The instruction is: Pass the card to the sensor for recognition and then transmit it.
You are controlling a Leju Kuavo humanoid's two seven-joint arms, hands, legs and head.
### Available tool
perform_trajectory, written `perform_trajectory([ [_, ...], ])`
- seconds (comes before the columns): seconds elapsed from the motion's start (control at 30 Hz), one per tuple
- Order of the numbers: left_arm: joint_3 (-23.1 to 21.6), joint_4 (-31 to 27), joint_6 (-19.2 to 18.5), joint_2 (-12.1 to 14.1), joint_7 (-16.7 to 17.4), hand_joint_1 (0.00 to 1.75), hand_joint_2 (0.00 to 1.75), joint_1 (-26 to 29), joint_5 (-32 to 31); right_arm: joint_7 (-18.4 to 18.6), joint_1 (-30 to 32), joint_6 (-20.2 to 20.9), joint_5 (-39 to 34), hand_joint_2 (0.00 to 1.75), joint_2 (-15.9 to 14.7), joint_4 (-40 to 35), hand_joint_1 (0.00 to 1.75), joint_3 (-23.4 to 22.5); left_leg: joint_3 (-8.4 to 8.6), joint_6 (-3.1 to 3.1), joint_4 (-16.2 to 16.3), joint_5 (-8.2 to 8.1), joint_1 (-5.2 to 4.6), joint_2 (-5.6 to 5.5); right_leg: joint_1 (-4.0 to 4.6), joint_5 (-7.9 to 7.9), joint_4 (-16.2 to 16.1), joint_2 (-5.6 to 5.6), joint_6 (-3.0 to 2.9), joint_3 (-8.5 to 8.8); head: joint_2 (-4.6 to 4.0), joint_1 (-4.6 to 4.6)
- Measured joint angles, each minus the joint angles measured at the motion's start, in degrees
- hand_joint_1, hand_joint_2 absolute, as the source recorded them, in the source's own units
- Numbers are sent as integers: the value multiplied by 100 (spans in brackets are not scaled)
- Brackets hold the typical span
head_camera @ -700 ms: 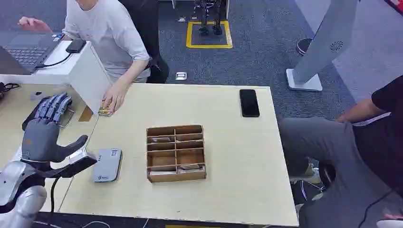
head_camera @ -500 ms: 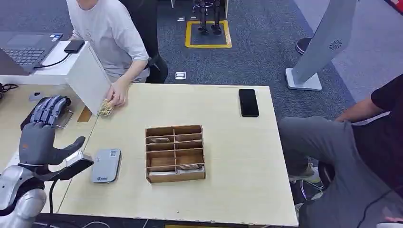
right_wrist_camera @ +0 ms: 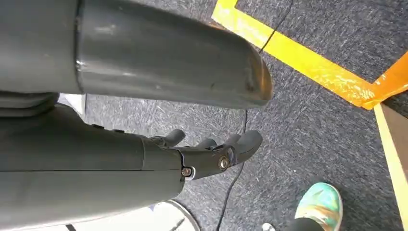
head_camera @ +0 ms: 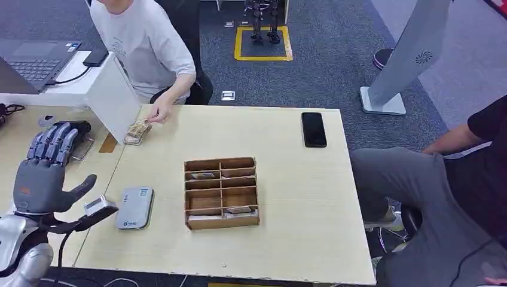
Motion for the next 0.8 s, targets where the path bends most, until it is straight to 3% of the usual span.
perform_trajectory([
  [0.8,0,203,35,33,127,0,175,-46,-37,13,1,-103,72,0,0,2,0,131,0,0,0,0,0,1,0,0,0,1,0,-2,0,-2],
])
